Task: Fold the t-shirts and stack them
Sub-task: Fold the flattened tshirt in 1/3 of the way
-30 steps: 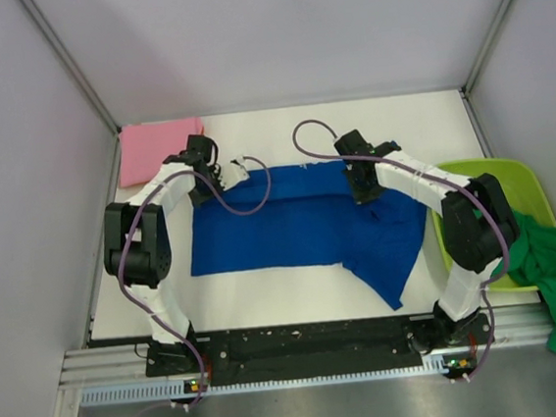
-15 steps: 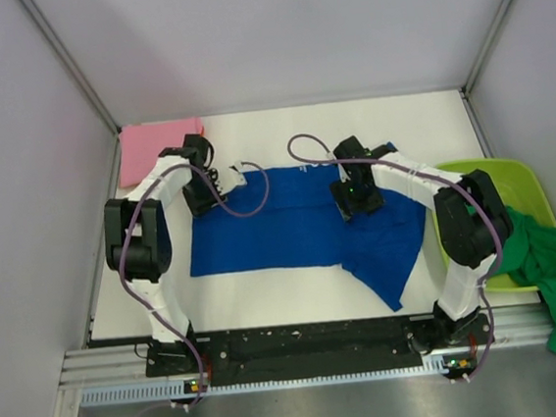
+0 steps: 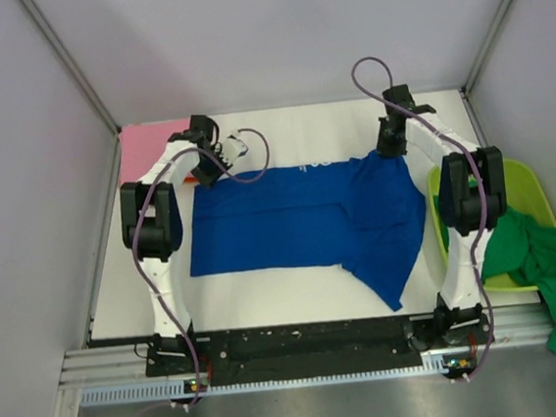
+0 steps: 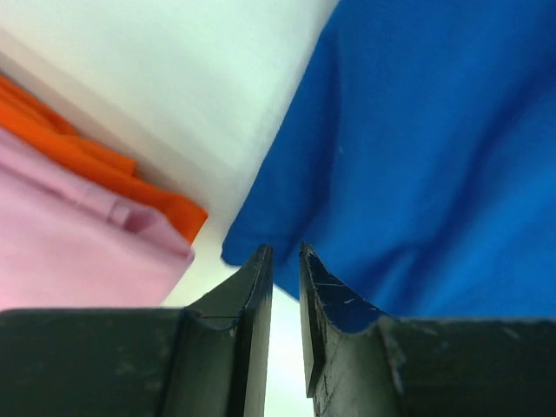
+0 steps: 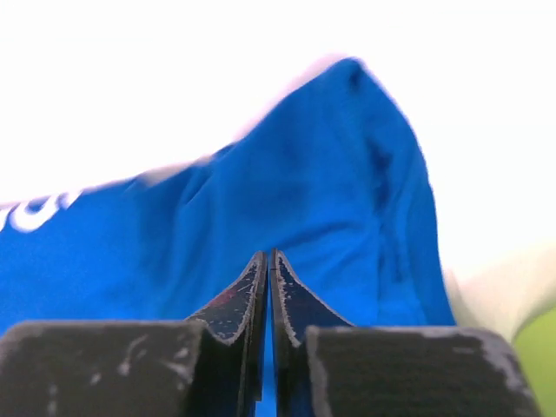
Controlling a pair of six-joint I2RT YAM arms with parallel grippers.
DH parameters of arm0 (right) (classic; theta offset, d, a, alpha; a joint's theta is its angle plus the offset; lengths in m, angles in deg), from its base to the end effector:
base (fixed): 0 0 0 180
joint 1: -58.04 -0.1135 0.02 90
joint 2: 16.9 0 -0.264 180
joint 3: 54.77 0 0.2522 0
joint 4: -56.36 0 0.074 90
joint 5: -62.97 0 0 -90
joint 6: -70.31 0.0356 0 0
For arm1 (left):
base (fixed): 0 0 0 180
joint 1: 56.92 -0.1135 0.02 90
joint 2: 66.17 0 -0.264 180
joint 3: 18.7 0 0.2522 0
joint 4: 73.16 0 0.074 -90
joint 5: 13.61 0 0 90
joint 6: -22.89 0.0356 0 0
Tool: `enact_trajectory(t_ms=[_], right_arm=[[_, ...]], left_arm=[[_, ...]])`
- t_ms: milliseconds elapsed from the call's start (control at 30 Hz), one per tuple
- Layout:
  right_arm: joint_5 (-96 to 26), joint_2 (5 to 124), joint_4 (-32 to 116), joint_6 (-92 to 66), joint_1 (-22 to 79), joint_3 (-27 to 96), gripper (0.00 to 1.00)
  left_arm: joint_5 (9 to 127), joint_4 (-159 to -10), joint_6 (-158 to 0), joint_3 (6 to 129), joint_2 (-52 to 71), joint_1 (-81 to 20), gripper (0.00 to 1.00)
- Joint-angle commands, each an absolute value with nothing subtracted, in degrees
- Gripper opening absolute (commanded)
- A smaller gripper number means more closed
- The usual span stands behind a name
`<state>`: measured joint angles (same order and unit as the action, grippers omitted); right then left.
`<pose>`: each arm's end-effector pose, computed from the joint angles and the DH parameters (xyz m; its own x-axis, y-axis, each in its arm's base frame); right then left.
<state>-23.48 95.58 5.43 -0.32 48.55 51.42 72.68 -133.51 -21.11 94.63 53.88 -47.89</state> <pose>0.4254 0.0689 0.2377 -0.8259 0.1976 -0.5280 0.1510 0.9799 0.1305 0.4395 -0.0722 0.2116 -0.5013 0.8065 -0.3135 0.7804 0.5779 0.2389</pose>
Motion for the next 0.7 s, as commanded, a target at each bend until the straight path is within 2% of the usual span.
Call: enact_trajectory(t_ms=[0, 333, 667], right_arm=[[-21.8, 105.2, 5.3, 6.3, 52.1, 55.6, 0.0], [-12.6, 111.9, 2.3, 10.6, 57.3, 60.2, 0.0], [-12.2, 111.2, 1.1, 7.9, 60.5, 62.7, 0.0]], left_arm=[[83.0, -126.1, -27.6, 95.4, 58.8, -47.5, 0.23], [94.7, -119.9, -31.1, 95.6, 64.9, -47.7, 0.23], [94.0, -119.8, -32.3, 96.9, 65.2, -47.7, 0.24]])
